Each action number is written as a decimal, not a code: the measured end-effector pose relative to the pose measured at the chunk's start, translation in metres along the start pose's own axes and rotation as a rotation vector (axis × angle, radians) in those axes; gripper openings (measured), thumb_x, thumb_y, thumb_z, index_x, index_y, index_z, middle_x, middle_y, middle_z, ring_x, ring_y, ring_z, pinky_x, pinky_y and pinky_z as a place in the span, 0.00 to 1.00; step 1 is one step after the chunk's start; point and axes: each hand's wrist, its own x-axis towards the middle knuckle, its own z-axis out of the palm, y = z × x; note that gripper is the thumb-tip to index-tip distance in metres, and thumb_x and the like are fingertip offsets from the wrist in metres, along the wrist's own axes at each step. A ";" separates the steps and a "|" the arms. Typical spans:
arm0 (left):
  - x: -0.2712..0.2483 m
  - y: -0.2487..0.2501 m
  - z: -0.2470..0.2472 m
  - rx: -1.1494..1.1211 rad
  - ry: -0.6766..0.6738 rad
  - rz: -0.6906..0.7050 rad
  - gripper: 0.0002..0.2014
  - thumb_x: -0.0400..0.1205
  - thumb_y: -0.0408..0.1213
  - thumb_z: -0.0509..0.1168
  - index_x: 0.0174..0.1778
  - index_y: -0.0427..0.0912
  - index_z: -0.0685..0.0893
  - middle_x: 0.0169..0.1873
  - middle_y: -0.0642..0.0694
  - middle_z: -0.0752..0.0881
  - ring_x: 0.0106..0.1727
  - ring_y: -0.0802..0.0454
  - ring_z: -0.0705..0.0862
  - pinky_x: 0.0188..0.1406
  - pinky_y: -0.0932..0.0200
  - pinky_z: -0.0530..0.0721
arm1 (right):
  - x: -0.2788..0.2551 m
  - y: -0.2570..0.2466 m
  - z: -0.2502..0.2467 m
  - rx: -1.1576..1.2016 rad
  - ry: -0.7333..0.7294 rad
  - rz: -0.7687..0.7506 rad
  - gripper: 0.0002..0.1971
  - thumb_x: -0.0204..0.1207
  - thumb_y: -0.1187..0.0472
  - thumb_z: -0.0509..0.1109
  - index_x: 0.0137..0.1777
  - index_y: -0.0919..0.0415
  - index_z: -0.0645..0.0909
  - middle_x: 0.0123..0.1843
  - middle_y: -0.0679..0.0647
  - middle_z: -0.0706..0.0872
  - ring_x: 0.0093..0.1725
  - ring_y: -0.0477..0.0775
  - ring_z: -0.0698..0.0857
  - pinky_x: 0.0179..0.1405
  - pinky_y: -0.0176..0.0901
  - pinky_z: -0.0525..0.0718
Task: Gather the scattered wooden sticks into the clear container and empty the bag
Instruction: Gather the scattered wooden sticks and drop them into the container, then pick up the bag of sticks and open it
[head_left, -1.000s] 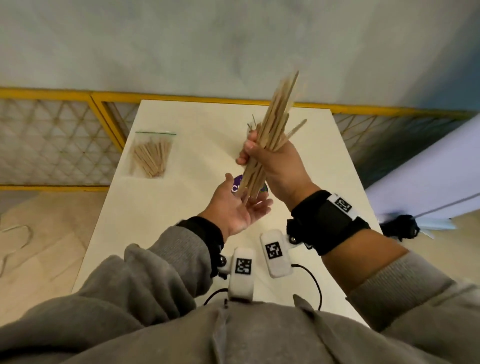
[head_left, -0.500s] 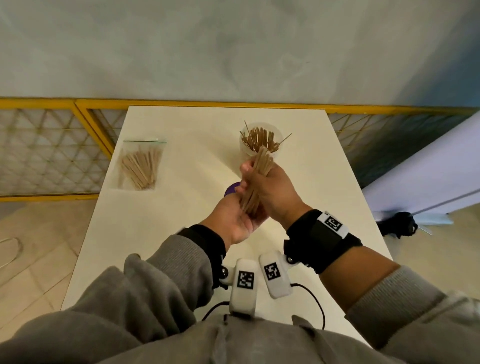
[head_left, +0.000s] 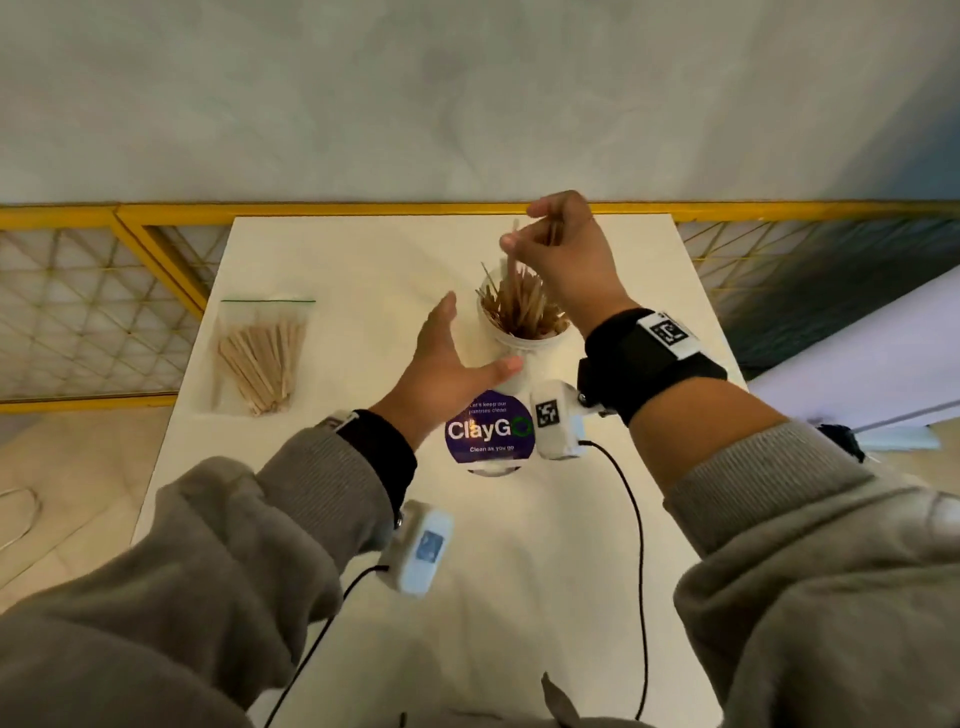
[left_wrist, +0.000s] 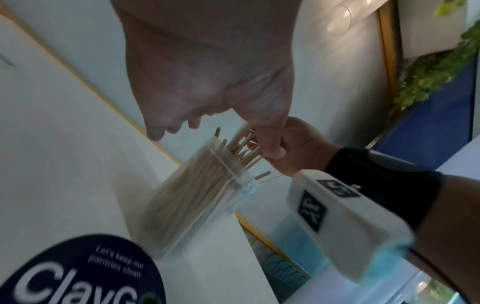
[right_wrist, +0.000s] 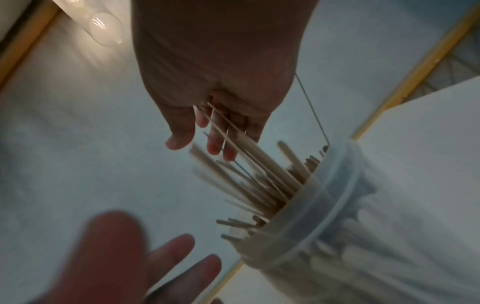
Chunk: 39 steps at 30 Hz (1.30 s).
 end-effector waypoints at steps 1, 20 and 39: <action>0.010 0.003 0.000 0.054 0.005 0.028 0.57 0.66 0.54 0.78 0.82 0.52 0.45 0.83 0.49 0.54 0.82 0.53 0.54 0.80 0.51 0.58 | 0.001 0.001 -0.003 -0.048 0.007 -0.032 0.18 0.71 0.57 0.77 0.58 0.54 0.76 0.46 0.53 0.88 0.46 0.44 0.86 0.44 0.30 0.82; 0.070 0.027 0.032 0.447 0.277 0.500 0.15 0.78 0.45 0.68 0.52 0.36 0.86 0.57 0.39 0.82 0.65 0.39 0.76 0.64 0.49 0.76 | -0.021 0.056 -0.009 -0.274 0.118 -0.361 0.48 0.71 0.40 0.70 0.82 0.67 0.55 0.83 0.68 0.55 0.84 0.61 0.54 0.77 0.25 0.51; 0.062 -0.084 -0.106 0.394 0.275 -0.180 0.45 0.79 0.55 0.66 0.83 0.39 0.48 0.83 0.39 0.52 0.84 0.45 0.50 0.82 0.51 0.50 | -0.040 0.063 0.013 -1.051 -0.267 -0.467 0.32 0.82 0.42 0.47 0.73 0.62 0.75 0.72 0.62 0.80 0.75 0.63 0.75 0.77 0.59 0.67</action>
